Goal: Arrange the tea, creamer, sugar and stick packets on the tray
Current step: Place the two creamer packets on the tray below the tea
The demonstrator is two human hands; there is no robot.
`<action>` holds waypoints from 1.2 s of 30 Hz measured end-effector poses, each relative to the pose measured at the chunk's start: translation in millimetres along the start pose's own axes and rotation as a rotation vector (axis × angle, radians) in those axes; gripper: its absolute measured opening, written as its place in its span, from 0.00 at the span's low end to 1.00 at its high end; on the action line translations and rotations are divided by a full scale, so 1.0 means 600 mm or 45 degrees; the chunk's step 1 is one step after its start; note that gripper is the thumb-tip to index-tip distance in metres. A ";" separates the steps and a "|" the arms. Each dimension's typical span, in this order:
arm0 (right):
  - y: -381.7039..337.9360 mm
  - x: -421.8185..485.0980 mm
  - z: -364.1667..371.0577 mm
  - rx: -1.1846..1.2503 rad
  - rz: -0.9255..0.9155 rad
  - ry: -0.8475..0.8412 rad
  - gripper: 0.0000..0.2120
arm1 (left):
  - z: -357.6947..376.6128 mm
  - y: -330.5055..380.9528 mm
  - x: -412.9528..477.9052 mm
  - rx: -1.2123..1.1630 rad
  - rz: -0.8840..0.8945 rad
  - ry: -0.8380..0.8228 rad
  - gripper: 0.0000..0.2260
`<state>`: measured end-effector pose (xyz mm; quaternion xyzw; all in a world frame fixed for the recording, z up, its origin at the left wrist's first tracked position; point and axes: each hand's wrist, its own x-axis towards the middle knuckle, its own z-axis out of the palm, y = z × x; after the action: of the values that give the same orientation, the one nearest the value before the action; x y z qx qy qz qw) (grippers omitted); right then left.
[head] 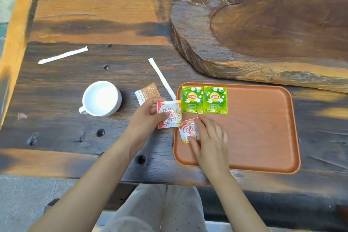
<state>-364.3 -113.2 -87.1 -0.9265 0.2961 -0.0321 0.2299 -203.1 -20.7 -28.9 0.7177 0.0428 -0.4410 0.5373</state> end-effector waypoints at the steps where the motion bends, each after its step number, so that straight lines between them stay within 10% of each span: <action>1: -0.002 -0.002 0.002 -0.016 0.026 0.013 0.22 | -0.001 -0.001 0.000 0.004 -0.008 0.003 0.16; 12: -0.012 -0.005 0.006 0.113 0.175 0.081 0.23 | 0.004 -0.003 0.000 0.047 -0.046 0.015 0.15; 21: -0.024 0.016 -0.066 1.472 0.635 0.006 0.08 | 0.067 -0.004 -0.031 0.010 -0.007 -0.211 0.11; 28: 0.061 0.011 -0.071 1.301 0.925 0.271 0.09 | 0.099 -0.088 -0.065 1.600 1.082 0.044 0.20; 36: 0.058 -0.006 -0.053 0.632 0.748 0.236 0.06 | 0.077 -0.154 -0.055 2.010 0.922 -0.033 0.25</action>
<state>-391.8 -148.9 -74.0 -0.7120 0.5512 -0.1189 0.4185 -299.9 -5.8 -75.9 0.8449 -0.5128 -0.1517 -0.0099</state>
